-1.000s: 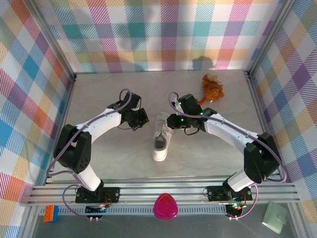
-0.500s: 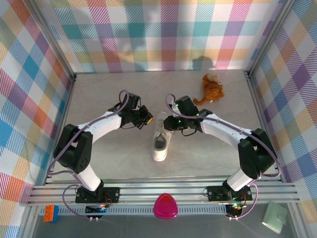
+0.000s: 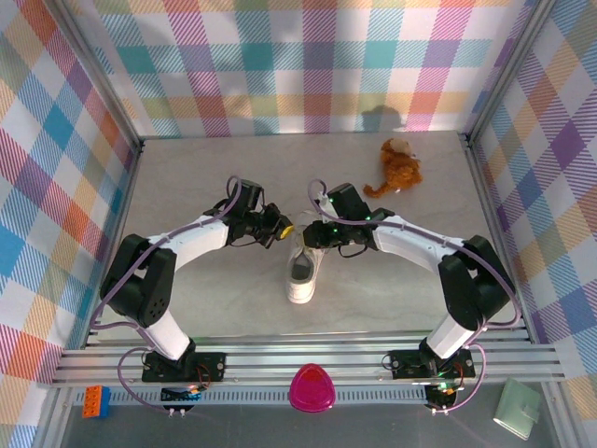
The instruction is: Tie the shoes
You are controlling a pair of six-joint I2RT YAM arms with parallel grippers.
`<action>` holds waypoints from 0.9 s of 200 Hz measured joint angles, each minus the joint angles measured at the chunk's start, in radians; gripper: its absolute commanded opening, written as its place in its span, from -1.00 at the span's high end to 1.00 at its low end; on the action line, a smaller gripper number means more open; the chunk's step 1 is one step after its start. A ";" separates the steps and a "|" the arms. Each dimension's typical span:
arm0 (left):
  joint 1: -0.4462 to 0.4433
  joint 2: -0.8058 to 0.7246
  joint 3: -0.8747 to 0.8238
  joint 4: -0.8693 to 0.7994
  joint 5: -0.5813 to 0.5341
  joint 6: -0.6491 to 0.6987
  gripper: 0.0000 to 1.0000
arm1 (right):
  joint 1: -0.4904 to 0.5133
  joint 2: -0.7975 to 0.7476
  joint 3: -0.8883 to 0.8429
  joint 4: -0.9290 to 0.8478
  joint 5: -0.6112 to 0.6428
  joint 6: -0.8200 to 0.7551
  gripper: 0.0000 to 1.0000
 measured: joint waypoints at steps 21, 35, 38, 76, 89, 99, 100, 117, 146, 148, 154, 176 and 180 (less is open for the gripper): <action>0.000 -0.010 -0.006 0.004 0.021 0.000 1.00 | 0.000 0.011 0.000 0.017 -0.019 -0.001 0.57; 0.000 -0.018 -0.012 0.007 0.030 0.000 1.00 | 0.000 0.018 0.001 0.027 -0.029 -0.003 0.54; 0.000 -0.019 -0.014 0.007 0.032 0.000 1.00 | 0.000 0.020 0.001 0.029 -0.032 -0.004 0.54; 0.000 -0.023 -0.018 0.008 0.056 0.000 1.00 | 0.003 0.041 0.011 0.052 -0.056 -0.008 0.48; 0.000 -0.023 -0.018 0.008 0.065 0.000 1.00 | 0.005 0.042 0.013 0.052 -0.055 -0.013 0.47; 0.001 -0.023 -0.018 0.012 0.072 0.000 1.00 | 0.006 0.042 0.017 0.047 -0.051 -0.022 0.47; 0.001 -0.023 -0.018 0.012 0.072 0.000 1.00 | 0.006 0.042 0.017 0.046 -0.051 -0.023 0.47; 0.005 -0.023 -0.019 0.015 0.078 0.005 1.00 | 0.006 0.042 0.028 0.023 -0.041 -0.039 0.47; 0.022 -0.023 -0.019 -0.019 0.080 0.042 1.00 | 0.006 0.042 0.049 -0.031 -0.018 -0.066 0.44; 0.023 -0.023 -0.019 -0.022 0.080 0.045 1.00 | 0.006 0.042 0.050 -0.035 -0.016 -0.068 0.44; 0.029 -0.023 -0.018 -0.034 0.080 0.056 1.00 | 0.006 0.042 0.054 -0.043 -0.014 -0.074 0.44; 0.043 -0.023 -0.018 -0.069 0.077 0.087 1.00 | 0.006 0.042 0.071 -0.072 -0.009 -0.089 0.43; 0.045 -0.023 -0.018 -0.074 0.077 0.090 1.00 | 0.006 0.044 0.076 -0.078 -0.010 -0.091 0.43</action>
